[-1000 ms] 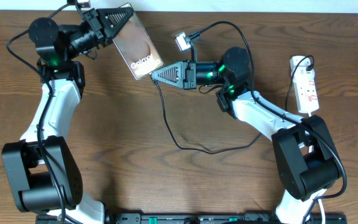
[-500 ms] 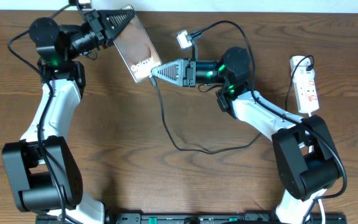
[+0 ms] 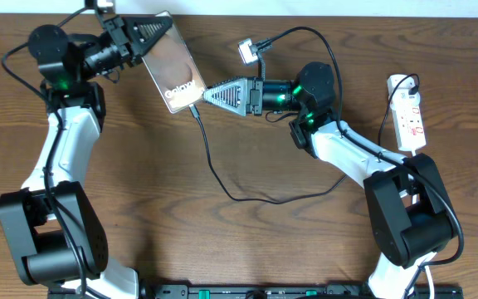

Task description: Plug charger to phone and switch on socket

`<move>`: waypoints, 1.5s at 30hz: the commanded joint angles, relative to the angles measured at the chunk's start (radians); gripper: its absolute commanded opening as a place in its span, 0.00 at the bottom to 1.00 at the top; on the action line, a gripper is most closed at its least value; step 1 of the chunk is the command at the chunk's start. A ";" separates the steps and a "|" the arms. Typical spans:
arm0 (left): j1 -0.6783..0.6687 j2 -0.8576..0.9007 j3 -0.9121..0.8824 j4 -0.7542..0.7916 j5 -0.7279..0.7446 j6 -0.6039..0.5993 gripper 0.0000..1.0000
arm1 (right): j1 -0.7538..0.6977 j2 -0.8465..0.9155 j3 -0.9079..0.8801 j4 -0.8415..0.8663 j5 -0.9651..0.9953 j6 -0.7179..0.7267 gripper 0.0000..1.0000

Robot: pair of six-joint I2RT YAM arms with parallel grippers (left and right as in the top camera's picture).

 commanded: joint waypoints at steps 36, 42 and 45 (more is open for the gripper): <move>-0.026 -0.019 0.017 0.009 -0.051 -0.012 0.07 | 0.058 0.001 0.013 -0.047 -0.066 -0.059 0.12; -0.026 -0.019 0.017 0.009 -0.048 -0.012 0.07 | 0.058 0.001 0.013 -0.047 -0.066 -0.059 0.11; -0.026 -0.019 0.017 0.009 -0.043 -0.012 0.08 | 0.058 0.001 0.013 -0.047 -0.066 -0.059 0.12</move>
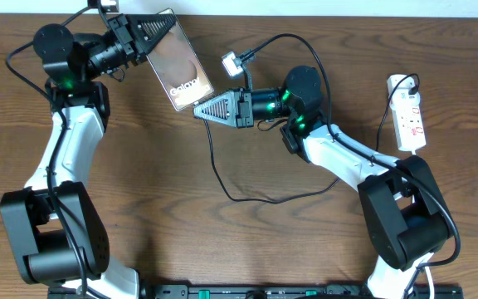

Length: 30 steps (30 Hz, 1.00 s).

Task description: Plug charger to phone and switch on socket

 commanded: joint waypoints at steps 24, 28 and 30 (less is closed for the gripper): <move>0.002 -0.019 0.017 0.010 0.085 0.011 0.08 | 0.006 0.001 0.013 0.003 0.002 0.001 0.01; -0.021 -0.019 0.017 0.010 0.089 0.011 0.07 | 0.006 0.001 0.013 0.003 0.022 0.001 0.01; -0.033 -0.019 0.017 0.010 0.089 0.016 0.08 | 0.006 0.001 0.013 0.003 0.024 0.001 0.01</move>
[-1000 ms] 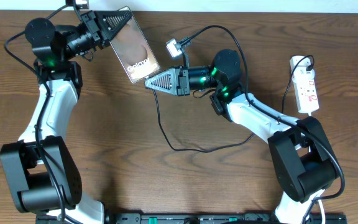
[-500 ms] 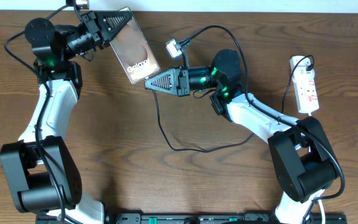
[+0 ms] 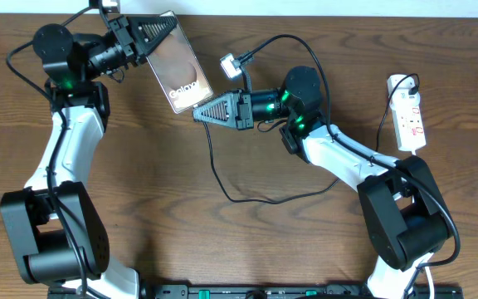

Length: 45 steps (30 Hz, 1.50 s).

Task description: Plug charger to phone and switch on socket

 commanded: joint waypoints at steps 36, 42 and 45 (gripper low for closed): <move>0.019 -0.019 0.017 0.009 0.075 0.029 0.07 | -0.020 0.001 0.013 0.004 -0.034 -0.045 0.99; 0.075 -0.019 0.017 0.009 0.099 0.029 0.08 | -0.033 0.001 0.013 0.004 -0.034 -0.049 0.99; 0.113 -0.019 0.017 0.008 0.126 0.028 0.07 | -0.045 0.001 0.013 0.003 -0.034 -0.057 0.99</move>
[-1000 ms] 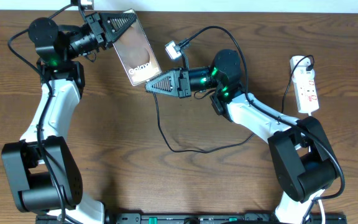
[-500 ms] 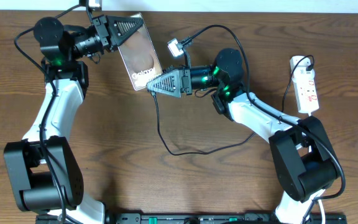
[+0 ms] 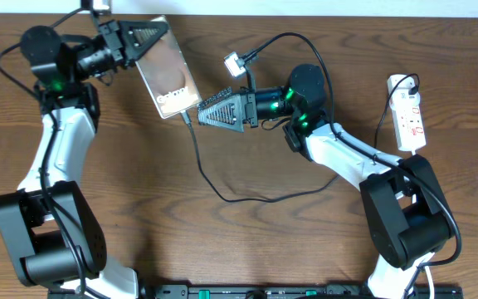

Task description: Plug charger to phone and switch on socket

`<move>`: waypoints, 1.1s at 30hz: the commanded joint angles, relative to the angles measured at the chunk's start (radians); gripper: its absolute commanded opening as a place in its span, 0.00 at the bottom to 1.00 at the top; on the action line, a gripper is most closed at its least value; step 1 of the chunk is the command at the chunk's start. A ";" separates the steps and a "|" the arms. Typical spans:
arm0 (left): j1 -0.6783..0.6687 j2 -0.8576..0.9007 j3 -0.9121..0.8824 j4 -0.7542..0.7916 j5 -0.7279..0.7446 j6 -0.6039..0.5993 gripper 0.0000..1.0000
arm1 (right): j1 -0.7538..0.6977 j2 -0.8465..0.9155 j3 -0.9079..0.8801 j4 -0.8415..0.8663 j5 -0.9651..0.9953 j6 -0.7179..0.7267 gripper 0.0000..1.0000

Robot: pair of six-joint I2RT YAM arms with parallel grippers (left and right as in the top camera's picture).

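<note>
The phone (image 3: pixel 164 71), a silver slab with "Galaxy" on it, is held off the table at the upper left. My left gripper (image 3: pixel 145 35) is shut on its far edge. The black charger cable (image 3: pixel 208 177) ends at the phone's lower right corner. There my right gripper (image 3: pixel 198 118) points left, its fingers together on the charger plug (image 3: pixel 187 116). Whether the plug is seated in the phone cannot be told. The white socket strip (image 3: pixel 407 112) lies at the far right; its switch is too small to read.
The cable loops across the middle of the wooden table (image 3: pixel 139 216) and runs under my right arm towards the strip. A small white connector (image 3: pixel 234 63) on another lead hangs above my right wrist. The table's back edge lies just behind the phone.
My left gripper and the phone have moved left and a little away from me. The cable's end went left with the phone's corner. My right gripper shifted slightly right and tilted.
At first my right gripper met the phone's lower corner from the right, with the cable hanging from there. Then it stood further left and nearer me, under the phone's corner, and stayed there. Now the phone sits further left with the cable end at its corner.
</note>
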 commanded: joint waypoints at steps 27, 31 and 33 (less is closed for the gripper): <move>0.127 -0.018 -0.010 -0.016 0.066 0.065 0.07 | -0.167 0.000 0.048 -1.153 0.444 -0.687 0.99; 0.127 -0.018 -0.050 -0.158 0.064 0.188 0.07 | -0.165 -0.002 0.137 -1.386 0.648 -0.772 0.99; 0.127 -0.018 -0.063 -0.260 0.058 0.272 0.07 | -0.164 -0.002 0.183 -1.472 0.721 -0.795 0.99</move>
